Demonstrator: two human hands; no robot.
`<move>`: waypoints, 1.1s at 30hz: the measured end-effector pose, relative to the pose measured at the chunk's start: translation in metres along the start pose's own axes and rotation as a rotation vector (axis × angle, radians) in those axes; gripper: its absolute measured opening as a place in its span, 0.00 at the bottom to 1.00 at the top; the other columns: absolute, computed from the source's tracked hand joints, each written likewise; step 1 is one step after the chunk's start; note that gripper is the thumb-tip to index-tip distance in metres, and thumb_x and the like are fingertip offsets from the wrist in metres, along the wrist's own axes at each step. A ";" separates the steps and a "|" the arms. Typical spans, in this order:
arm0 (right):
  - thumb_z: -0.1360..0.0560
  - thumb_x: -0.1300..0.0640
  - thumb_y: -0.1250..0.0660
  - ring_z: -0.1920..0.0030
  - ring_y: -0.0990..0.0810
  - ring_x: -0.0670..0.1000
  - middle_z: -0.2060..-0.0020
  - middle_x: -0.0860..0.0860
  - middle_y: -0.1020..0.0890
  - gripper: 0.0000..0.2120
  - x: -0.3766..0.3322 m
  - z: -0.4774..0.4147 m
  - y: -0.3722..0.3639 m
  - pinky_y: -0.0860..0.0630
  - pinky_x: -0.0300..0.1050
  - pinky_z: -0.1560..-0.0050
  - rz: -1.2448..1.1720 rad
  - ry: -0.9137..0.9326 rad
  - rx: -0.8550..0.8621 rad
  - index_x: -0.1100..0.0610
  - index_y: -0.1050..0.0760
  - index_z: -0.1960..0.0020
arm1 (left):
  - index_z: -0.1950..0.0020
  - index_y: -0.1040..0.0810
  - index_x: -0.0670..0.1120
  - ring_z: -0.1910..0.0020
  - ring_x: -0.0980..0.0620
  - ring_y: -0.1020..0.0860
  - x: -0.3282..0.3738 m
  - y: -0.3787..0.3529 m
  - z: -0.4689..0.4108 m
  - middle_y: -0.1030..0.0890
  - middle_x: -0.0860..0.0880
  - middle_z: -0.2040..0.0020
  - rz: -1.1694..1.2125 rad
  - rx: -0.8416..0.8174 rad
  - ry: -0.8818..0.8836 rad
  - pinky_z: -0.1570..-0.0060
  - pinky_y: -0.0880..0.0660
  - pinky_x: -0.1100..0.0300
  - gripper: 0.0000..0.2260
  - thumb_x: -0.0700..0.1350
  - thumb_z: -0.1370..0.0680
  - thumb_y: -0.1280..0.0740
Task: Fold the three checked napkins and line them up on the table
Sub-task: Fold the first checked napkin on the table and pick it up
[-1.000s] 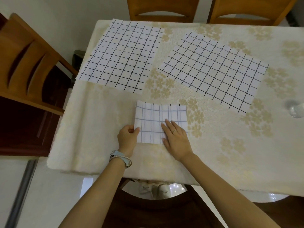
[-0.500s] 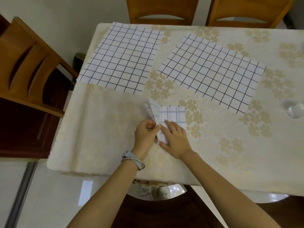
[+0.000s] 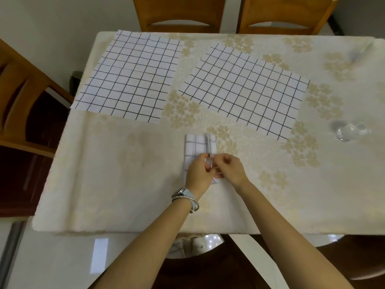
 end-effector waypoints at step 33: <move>0.19 0.48 0.50 0.23 0.39 0.58 0.24 0.54 0.36 0.26 0.015 -0.033 -0.014 0.43 0.58 0.24 1.141 0.612 0.020 0.57 0.39 0.23 | 0.22 0.41 0.51 0.22 0.46 0.44 -0.067 0.027 -0.013 0.43 0.44 0.21 -0.917 -0.041 -0.471 0.26 0.48 0.38 0.33 0.66 0.22 0.45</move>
Point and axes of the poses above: each hand's wrist, its own z-axis away from the middle knuckle, its own y-axis out of the back of the hand, x = y × z, the point moved 5 cm from there along -z, towards the middle knuckle
